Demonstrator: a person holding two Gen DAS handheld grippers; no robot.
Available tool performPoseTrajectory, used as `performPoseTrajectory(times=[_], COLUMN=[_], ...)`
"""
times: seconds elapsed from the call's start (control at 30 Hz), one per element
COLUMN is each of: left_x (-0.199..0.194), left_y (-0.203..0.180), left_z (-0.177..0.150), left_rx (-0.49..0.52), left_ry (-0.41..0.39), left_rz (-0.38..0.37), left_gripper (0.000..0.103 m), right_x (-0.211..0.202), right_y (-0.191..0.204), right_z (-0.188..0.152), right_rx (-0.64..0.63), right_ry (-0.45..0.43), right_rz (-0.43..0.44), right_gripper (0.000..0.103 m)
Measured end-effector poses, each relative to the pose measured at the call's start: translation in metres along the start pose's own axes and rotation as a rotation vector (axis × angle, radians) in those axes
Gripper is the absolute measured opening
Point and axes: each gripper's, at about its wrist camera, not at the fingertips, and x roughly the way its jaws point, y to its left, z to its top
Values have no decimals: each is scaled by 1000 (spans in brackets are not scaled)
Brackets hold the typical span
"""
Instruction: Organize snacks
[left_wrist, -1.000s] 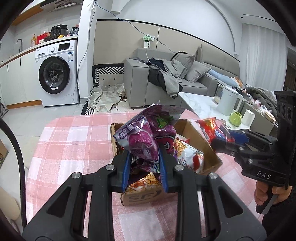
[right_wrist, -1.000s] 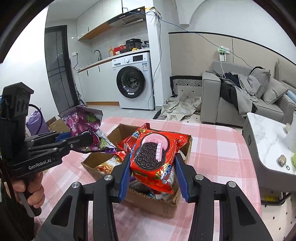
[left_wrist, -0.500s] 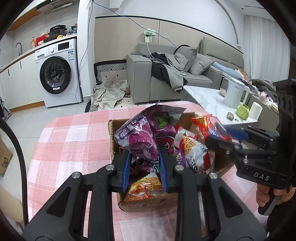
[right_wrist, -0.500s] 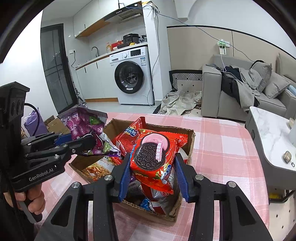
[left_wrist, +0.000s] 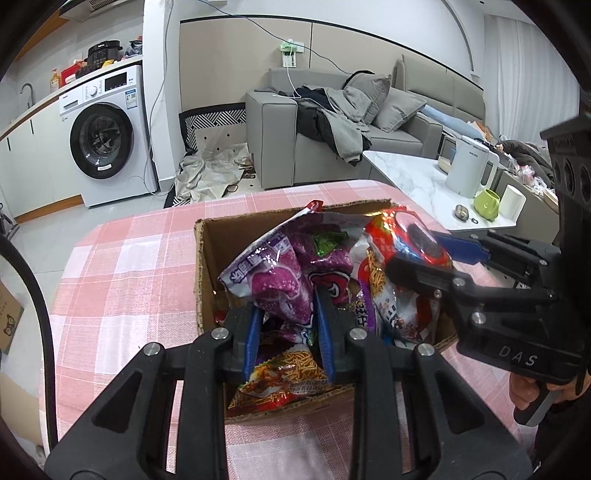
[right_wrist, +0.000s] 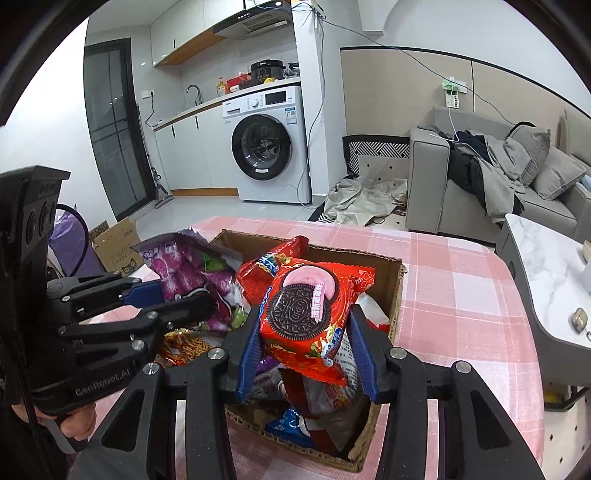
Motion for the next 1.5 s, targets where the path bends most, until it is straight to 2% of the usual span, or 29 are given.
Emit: performPoseTrajectory(times=[0.43,0.53,0.63,0.7,0.73,0.77,0.8,0.83,0.87,0.93,0.97,1.0,1.2,1.5], left_x=[25,20,12,2,-3,-8,-15,-22,-29,-41,-50,-56,-95,-120], left_y=[-3,-4,-1,1,1,2,3,6,7,10,12,13,16,23], left_z=[-7,-9,-11,-12,-13,-14,-17,-20,-23,-29,-33,-37,-66,-98], left_rx=[-5,8,-1,-9,-13,-17,-22,-26,-30,-38,-37,-37,-52,-77], left_ry=[42,29,16,-4,-19,-32,-48,-65,-79,-102,-119,-141,-225,-264], left_rz=[-20,22,31,29,27,28,30,30,27,15,10,12,13,26], left_gripper=[25,27,42,59,65,78,82,83,84,89,98,102,102,102], right_x=[10,0,-10,-16,-20,-25,-30,-35,-40,-50,-55,-62,-87,-106], right_y=[-4,0,3,3,4,3,3,3,3,2,2,3,15,25], right_z=[-3,-3,-3,-3,-3,-4,-5,-7,-8,-11,-13,-18,-46,-74], right_rx=[-9,-27,-40,-42,-40,-35,-29,-24,-19,-8,-5,-5,-27,-15], right_ry=[21,-2,-21,-32,-37,-47,-60,-71,-81,-94,-102,-121,-162,-213], right_rz=[0,-2,-11,-17,-15,-14,-14,-12,-11,2,9,16,52,77], right_gripper=[45,47,50,54,62,74,80,89,95,101,102,102,103,103])
